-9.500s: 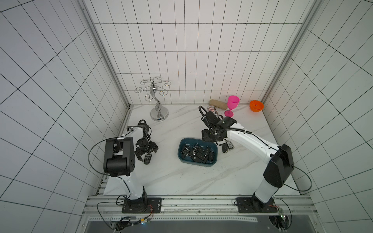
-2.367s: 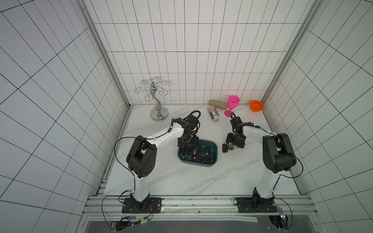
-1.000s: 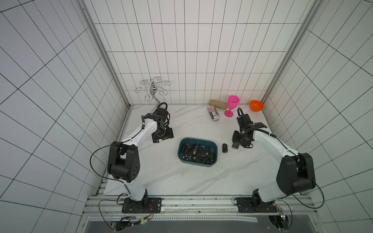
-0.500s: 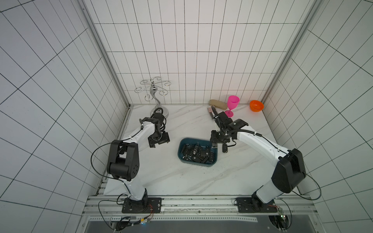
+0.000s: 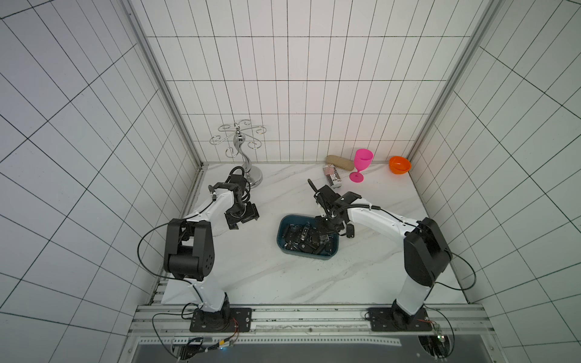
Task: Place the car key into the storage box
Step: Place the car key in the storage box.
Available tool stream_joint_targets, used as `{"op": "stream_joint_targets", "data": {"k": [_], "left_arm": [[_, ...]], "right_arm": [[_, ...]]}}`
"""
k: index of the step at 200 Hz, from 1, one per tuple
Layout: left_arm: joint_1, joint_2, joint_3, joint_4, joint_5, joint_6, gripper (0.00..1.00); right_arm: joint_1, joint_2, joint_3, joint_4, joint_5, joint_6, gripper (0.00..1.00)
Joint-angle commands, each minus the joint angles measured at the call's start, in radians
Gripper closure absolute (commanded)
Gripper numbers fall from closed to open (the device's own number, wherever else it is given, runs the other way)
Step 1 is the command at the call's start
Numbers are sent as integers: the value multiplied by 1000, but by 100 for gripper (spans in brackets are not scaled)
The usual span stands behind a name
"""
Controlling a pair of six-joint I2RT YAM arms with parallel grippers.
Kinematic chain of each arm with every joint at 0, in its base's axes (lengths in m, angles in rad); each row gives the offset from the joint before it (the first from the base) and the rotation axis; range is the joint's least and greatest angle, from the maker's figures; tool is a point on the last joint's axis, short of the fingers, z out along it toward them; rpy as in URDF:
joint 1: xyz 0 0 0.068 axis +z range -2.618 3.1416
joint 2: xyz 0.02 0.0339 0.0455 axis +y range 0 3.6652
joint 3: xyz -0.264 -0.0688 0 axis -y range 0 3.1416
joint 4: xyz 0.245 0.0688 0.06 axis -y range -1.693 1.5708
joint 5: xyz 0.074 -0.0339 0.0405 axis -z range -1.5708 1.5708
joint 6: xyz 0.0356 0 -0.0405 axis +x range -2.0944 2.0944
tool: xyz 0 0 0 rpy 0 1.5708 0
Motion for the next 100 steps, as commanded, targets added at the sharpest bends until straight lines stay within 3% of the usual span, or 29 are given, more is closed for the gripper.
{"op": "stream_joint_targets", "data": {"k": [1, 37, 55, 71, 88, 100], "left_arm": [[9, -17, -14, 17, 10, -1, 18], [15, -29, -19, 24, 19, 2, 18], [17, -31, -24, 28, 25, 4, 18], [18, -32, -30, 32, 27, 5, 18], [19, -36, -39, 38, 31, 8, 18], [21, -36, -48, 42, 32, 12, 18]], "right_arm": [[18, 27, 22, 0, 7, -24, 73], [21, 60, 26, 19, 27, -22, 70], [22, 83, 38, 19, 26, -23, 62], [22, 95, 44, 20, 27, -21, 52], [22, 99, 47, 19, 35, -19, 31], [22, 97, 48, 19, 37, -21, 25]]}}
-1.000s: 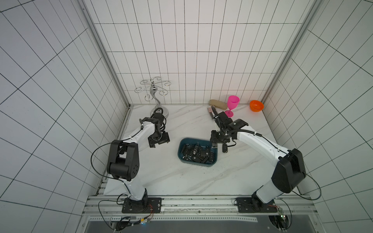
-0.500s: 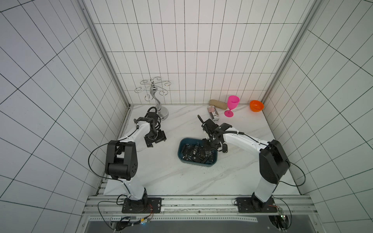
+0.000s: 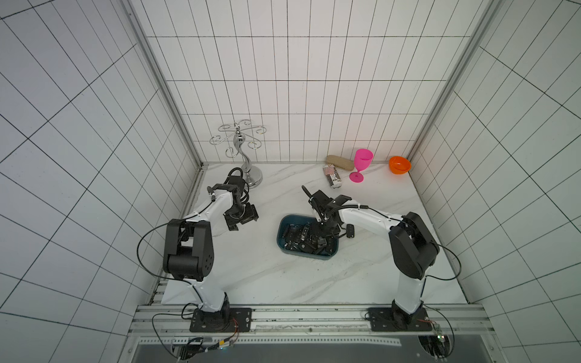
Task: Place the car key into the storage box
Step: Place the car key in the storage box, then pick up the car key from the center of the board.
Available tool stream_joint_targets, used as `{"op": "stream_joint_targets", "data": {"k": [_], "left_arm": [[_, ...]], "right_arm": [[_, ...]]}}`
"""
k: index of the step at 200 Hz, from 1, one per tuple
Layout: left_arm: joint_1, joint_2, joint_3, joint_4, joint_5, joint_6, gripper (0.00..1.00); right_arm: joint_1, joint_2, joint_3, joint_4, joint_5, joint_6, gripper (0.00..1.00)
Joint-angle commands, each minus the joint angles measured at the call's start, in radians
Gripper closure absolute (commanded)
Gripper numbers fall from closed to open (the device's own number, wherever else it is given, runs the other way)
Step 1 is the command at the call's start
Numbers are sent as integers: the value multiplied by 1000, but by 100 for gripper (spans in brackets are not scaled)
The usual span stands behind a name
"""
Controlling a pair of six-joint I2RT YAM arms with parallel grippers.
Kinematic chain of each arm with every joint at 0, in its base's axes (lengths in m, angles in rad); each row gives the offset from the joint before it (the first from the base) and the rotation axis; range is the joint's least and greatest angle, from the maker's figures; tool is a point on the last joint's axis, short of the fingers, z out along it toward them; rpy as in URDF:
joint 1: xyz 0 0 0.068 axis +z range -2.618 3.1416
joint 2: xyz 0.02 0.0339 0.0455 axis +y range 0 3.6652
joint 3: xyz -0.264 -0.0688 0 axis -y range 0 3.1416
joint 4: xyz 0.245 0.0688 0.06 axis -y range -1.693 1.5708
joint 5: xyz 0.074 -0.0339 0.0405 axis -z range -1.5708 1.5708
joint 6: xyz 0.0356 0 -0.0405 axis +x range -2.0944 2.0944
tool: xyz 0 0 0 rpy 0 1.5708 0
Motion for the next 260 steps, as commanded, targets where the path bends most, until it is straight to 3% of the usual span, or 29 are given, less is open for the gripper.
{"op": "stream_joint_targets", "data": {"k": [1, 14, 71, 94, 121, 141, 160, 197, 230, 260], "left_arm": [[7, -30, -19, 24, 8, 11, 18], [10, -30, -23, 27, 12, 12, 18], [13, -34, -32, 43, 35, 21, 18], [15, -33, -33, 46, 37, 27, 17], [14, -48, -41, 50, 53, 40, 17], [10, -84, -56, 52, 65, 50, 17], [-10, -159, -109, 88, 50, 21, 19], [-159, -342, -298, 285, -130, -81, 22], [-339, -471, -437, 483, -349, 27, 23], [-347, -479, -429, 478, -384, 44, 24]], "right_arm": [[7, 13, 48, -8, 21, -6, 23], [9, 4, 50, -9, 19, -8, 17], [20, -150, 36, 28, -15, -31, 11], [12, -286, 17, 52, 89, -38, 4], [-146, -391, -13, -1, 168, -12, 3], [-275, -396, -45, -37, 178, 7, 3], [-331, -388, -81, -47, 196, 21, 3], [-371, -368, -186, 50, 188, 62, 1], [-376, -296, -234, 118, 163, 90, 1], [-376, -238, -240, 148, 153, 98, 1]]}}
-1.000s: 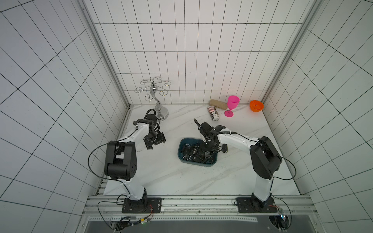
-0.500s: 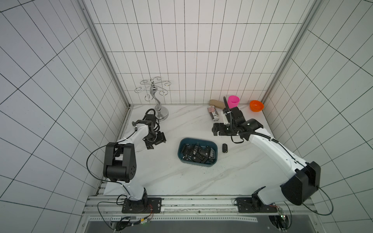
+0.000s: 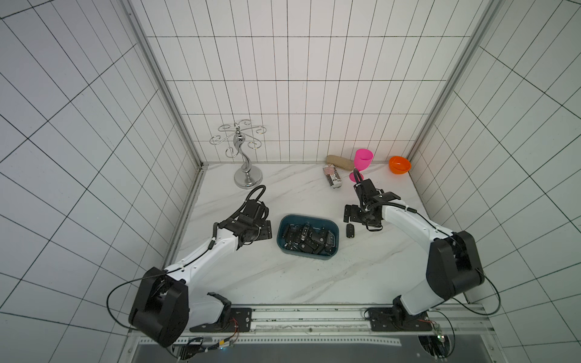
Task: Place the car key into the storage box
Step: Pick up the car key from the center of the board.
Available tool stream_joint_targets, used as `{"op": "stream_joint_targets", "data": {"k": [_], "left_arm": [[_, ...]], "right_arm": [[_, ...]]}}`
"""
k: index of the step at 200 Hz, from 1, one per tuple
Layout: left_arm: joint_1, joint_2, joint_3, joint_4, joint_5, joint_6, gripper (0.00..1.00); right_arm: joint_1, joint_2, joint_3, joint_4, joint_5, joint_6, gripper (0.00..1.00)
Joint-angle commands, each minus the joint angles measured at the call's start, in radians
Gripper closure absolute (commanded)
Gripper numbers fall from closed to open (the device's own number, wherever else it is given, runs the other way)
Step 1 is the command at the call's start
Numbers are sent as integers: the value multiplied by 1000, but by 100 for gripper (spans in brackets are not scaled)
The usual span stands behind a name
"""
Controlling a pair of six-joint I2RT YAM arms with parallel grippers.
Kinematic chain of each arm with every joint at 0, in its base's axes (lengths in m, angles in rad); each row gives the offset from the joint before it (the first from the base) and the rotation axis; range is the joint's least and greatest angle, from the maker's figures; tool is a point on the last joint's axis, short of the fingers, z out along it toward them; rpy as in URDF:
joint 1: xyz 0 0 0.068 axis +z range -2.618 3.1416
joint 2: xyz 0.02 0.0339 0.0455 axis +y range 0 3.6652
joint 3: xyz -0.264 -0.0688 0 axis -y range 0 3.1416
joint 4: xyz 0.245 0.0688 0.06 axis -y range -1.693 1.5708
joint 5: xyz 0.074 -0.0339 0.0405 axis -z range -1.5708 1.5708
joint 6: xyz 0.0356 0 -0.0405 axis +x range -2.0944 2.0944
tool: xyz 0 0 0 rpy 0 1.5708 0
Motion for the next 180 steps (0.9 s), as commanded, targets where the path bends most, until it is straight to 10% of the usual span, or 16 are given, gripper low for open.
{"op": "stream_joint_targets", "data": {"k": [1, 180], "left_arm": [[5, -14, 12, 96, -110, 42, 24], [238, -179, -76, 187, 400, 289, 28]], "right_arm": [[-9, 32, -25, 42, -9, 27, 1], [-12, 239, -118, 157, -147, 54, 57]]}}
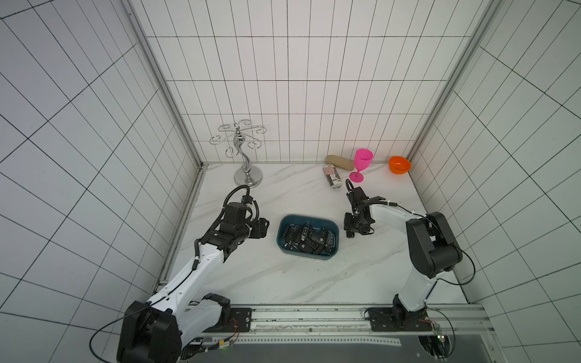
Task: Place the car key into the storage box
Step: Pick up the car key from the center of the board.
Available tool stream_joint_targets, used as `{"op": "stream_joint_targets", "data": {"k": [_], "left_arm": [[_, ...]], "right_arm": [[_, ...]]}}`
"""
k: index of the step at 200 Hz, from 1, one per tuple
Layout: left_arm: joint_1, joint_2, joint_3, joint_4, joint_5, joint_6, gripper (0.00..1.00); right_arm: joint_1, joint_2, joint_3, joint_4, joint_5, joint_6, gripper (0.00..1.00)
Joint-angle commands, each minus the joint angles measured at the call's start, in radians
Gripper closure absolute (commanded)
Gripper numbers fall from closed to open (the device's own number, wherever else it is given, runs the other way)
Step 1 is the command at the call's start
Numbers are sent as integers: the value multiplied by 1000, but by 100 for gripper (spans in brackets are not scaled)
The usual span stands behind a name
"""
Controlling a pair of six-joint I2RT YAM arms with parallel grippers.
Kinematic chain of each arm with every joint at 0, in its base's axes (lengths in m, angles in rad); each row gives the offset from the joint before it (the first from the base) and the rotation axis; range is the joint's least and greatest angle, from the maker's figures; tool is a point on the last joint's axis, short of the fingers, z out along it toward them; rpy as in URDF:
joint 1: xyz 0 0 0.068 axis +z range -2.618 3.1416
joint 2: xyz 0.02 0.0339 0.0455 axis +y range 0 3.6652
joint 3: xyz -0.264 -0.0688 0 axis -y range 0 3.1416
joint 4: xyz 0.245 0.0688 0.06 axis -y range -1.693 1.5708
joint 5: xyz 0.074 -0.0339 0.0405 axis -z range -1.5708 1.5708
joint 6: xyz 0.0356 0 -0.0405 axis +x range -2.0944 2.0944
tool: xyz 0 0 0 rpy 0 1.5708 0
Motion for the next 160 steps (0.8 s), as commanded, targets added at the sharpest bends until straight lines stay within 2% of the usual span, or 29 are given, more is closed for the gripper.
{"op": "stream_joint_targets", "data": {"k": [1, 39, 59, 63, 67, 87, 115, 160], "left_arm": [[53, 7, 39, -13, 71, 52, 28], [107, 26, 35, -19, -39, 80, 28], [122, 47, 25, -14, -70, 77, 25], [128, 51, 21, -8, -71, 77, 5], [134, 55, 17, -5, -71, 79, 2], [161, 56, 16, -5, -51, 106, 1], [180, 39, 24, 14, -95, 122, 1], [188, 36, 25, 45, -138, 151, 1]], "right_arm": [[-7, 56, -73, 55, -60, 16, 57], [-7, 57, -108, 100, -64, 7, 76], [-4, 38, -126, 116, -58, 8, 78], [-2, 29, -133, 122, -54, 10, 78], [0, 17, -140, 129, -50, 13, 78], [28, -59, -172, 142, -1, 20, 78], [73, -194, -196, 116, 81, 21, 78], [150, -395, -139, 18, 153, 12, 78]]}}
